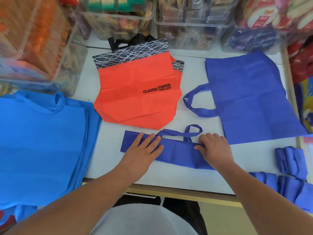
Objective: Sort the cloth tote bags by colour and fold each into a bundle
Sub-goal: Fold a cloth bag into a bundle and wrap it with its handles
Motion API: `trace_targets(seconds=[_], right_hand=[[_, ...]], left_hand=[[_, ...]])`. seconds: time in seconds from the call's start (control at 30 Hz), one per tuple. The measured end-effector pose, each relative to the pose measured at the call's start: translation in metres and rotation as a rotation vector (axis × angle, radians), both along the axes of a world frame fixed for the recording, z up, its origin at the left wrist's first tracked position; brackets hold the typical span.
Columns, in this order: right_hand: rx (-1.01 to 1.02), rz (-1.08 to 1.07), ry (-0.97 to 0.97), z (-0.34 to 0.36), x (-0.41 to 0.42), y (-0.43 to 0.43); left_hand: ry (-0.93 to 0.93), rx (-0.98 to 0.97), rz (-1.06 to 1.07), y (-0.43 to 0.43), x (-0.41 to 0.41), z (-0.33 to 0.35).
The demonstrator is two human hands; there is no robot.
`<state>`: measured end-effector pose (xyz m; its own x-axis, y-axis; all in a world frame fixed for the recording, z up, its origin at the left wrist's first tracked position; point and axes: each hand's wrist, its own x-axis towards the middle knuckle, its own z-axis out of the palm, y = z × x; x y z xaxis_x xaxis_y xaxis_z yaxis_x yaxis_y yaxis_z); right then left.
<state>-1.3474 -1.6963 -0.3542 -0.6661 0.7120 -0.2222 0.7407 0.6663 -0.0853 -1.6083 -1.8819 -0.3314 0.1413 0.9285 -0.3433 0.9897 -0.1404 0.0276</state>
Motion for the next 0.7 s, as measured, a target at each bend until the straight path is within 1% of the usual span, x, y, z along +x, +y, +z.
trace_targets(seconds=[0.03, 0.1, 0.17, 0.27, 0.33, 0.43, 0.57, 0.7], right_hand=[[-0.004, -0.009, 0.018, -0.004, 0.002, 0.001], [0.029, -0.029, 0.032, -0.008, 0.003, 0.002], [0.107, -0.071, 0.032, -0.004, 0.0, 0.0], [0.158, -0.084, 0.025, 0.005, -0.001, -0.022], [0.108, -0.093, -0.048, 0.006, 0.002, -0.043], [0.004, -0.157, -0.141, -0.005, 0.009, -0.058], [-0.036, -0.16, -0.089, -0.02, 0.014, -0.05], [-0.016, -0.131, -0.071, -0.031, 0.018, -0.051]], left_hand=[[-0.028, -0.064, 0.049, -0.004, -0.001, -0.007], [-0.092, -0.076, 0.137, -0.007, -0.004, -0.015], [-0.142, -0.098, 0.156, -0.007, -0.007, -0.019], [-0.121, -0.061, 0.14, -0.001, -0.011, -0.016], [-0.114, -0.084, 0.142, 0.001, -0.012, -0.019], [-0.122, -0.056, 0.11, 0.0, -0.014, -0.015], [-0.14, 0.03, 0.211, -0.017, -0.024, -0.019], [-0.097, 0.092, 0.181, -0.036, -0.03, -0.029]])
